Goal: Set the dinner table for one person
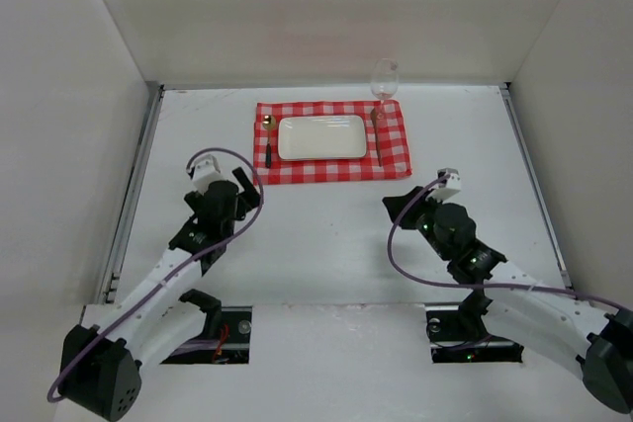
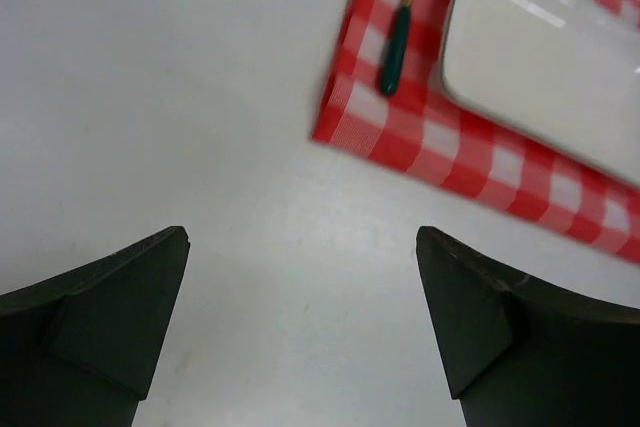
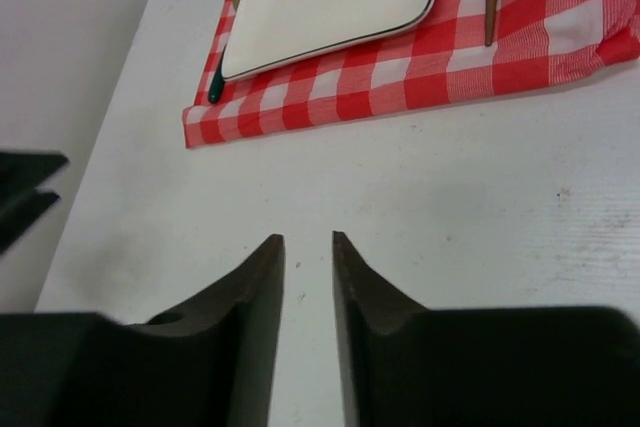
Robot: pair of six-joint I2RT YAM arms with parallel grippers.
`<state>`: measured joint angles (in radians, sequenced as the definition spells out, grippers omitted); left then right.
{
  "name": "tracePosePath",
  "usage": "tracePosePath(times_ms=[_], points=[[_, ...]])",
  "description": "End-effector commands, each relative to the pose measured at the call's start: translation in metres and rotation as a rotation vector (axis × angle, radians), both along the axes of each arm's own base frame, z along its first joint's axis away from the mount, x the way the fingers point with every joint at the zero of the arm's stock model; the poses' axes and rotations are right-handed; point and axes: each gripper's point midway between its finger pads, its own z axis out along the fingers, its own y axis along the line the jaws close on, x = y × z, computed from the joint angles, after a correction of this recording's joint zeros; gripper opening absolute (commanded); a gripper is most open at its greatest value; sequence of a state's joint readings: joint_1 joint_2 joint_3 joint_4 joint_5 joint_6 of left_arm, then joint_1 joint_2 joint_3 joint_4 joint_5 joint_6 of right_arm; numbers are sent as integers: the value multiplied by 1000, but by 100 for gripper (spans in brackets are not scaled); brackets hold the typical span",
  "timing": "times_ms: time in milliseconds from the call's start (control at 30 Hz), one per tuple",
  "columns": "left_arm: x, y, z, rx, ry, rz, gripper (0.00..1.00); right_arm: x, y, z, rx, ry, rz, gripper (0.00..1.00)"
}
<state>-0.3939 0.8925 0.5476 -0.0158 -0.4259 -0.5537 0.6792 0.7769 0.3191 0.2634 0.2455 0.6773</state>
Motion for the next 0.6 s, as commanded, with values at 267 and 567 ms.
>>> tracePosePath(times_ms=[267, 567], points=[[-73, 6, -83, -147, 169, 112, 100, 26, -19, -20, -25, 3, -164, 52], [-79, -26, -102, -140, 162, 4, 100, 32, -44, -28, -41, -5, -264, 56]])
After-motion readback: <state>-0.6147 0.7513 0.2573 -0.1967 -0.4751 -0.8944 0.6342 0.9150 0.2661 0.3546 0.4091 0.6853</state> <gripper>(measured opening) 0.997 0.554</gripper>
